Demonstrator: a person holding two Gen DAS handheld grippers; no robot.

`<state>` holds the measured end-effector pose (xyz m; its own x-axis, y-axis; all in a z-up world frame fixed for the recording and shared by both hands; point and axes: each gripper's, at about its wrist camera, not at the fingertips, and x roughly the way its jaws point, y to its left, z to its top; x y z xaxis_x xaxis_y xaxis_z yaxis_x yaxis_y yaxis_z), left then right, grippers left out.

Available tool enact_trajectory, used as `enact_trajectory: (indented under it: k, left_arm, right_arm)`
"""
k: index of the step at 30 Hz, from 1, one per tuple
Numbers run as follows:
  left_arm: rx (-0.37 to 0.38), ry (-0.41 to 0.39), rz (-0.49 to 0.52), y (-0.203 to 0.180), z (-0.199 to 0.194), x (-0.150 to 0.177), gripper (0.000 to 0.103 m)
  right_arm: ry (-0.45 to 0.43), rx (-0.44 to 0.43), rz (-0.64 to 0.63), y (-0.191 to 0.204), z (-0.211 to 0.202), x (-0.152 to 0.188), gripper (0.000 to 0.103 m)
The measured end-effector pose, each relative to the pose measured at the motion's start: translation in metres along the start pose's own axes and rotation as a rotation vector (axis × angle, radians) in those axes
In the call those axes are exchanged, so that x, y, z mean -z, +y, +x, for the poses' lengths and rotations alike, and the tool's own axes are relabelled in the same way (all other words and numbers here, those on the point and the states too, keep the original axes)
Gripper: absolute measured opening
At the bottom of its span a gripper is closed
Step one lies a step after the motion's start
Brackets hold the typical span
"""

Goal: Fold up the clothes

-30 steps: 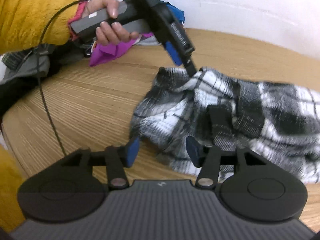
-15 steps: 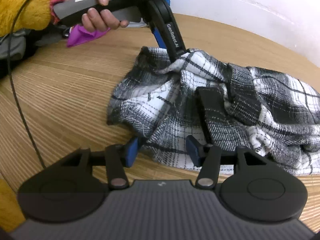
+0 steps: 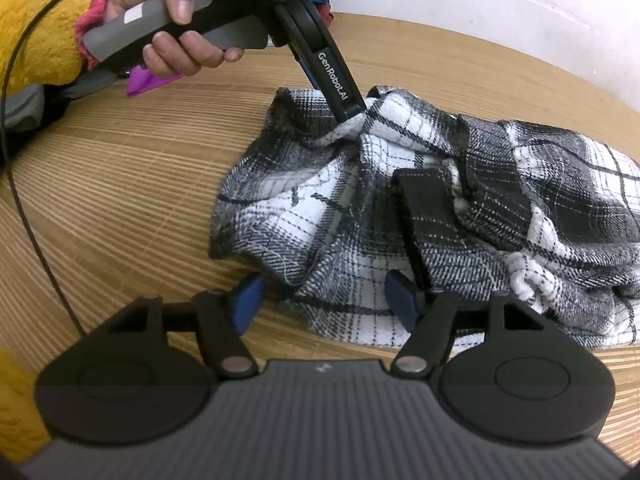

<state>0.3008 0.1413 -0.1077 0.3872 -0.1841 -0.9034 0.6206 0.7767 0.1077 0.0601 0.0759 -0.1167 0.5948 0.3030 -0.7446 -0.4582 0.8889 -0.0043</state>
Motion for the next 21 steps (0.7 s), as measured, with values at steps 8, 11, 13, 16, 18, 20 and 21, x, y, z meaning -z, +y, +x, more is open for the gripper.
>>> enact_trajectory:
  k: [8,11,13,16,18,20,21]
  left_arm:
    - [0.006,-0.027,0.030,0.004,0.006,0.004,0.091]
    - [-0.013,-0.061,0.066,0.008,0.010,0.009,0.103]
    - [-0.003,-0.075,0.071,0.010,0.010,0.011,0.103]
    - [0.023,-0.068,0.047,0.015,0.012,0.011,0.103]
    - [0.058,-0.038,0.017,0.022,0.015,0.007,0.103]
    - [0.094,-0.011,-0.027,0.031,0.017,0.006,0.103]
    - [0.104,-0.008,-0.051,0.034,0.018,0.007,0.103]
  right_arm:
    - [0.029,-0.016,0.003,0.002,0.002,-0.005,0.084]
    - [0.051,-0.024,-0.009,0.004,0.005,-0.007,0.094]
    - [0.068,-0.034,-0.022,0.007,0.008,-0.008,0.103]
    - [0.081,-0.041,-0.023,0.010,0.010,-0.009,0.103]
    - [0.078,-0.043,-0.025,0.009,0.009,-0.009,0.103]
    - [0.073,-0.043,-0.026,0.009,0.008,-0.008,0.103]
    - [0.069,-0.043,-0.025,0.009,0.008,-0.007,0.103]
